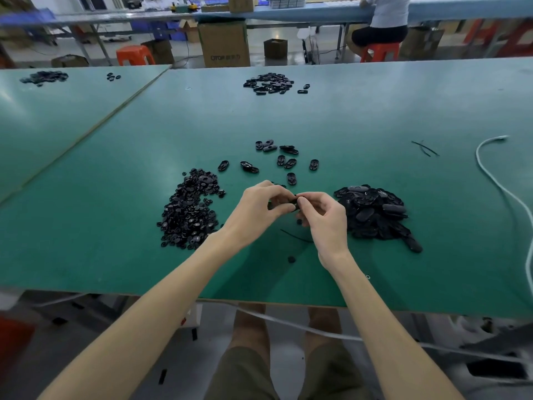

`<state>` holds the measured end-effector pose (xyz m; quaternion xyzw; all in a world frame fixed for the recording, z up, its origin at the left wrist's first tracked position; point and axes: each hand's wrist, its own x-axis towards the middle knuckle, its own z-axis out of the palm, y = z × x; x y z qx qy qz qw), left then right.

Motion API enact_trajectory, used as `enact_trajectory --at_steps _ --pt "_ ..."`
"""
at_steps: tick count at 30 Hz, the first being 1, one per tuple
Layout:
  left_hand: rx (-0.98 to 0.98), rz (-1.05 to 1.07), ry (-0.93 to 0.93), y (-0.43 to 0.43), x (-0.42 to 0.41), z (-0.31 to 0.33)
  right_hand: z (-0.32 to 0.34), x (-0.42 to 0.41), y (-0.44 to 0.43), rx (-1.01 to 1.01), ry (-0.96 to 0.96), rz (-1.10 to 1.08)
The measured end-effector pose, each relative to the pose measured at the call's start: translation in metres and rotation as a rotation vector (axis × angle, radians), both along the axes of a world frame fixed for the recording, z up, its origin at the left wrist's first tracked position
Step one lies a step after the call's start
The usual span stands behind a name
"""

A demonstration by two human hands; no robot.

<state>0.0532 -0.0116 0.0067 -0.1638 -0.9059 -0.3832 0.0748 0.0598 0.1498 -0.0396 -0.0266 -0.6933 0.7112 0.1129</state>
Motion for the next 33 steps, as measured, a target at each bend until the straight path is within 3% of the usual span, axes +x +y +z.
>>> enact_trajectory --at_steps 6,12,23,27,30,33 --pt "-0.354 0.244 -0.113 -0.037 -0.008 0.020 0.000 0.000 0.001 0.013 -0.027 0.020" --pt "-0.579 0.422 -0.375 -0.082 -0.012 0.035 0.002 0.001 0.001 0.040 -0.031 0.022" --pt "-0.472 0.402 -0.255 -0.076 -0.007 0.028 0.004 0.004 0.001 0.034 -0.031 0.024" --pt "-0.288 0.352 -0.145 -0.062 -0.007 0.027 0.005 0.004 0.002 0.025 -0.023 0.032" --pt "-0.051 0.271 -0.193 -0.046 -0.004 0.026 0.005 0.005 0.002 0.015 -0.016 0.027" --pt "0.049 0.204 -0.219 -0.031 -0.002 0.020 0.005 0.005 0.001 0.014 -0.015 0.023"
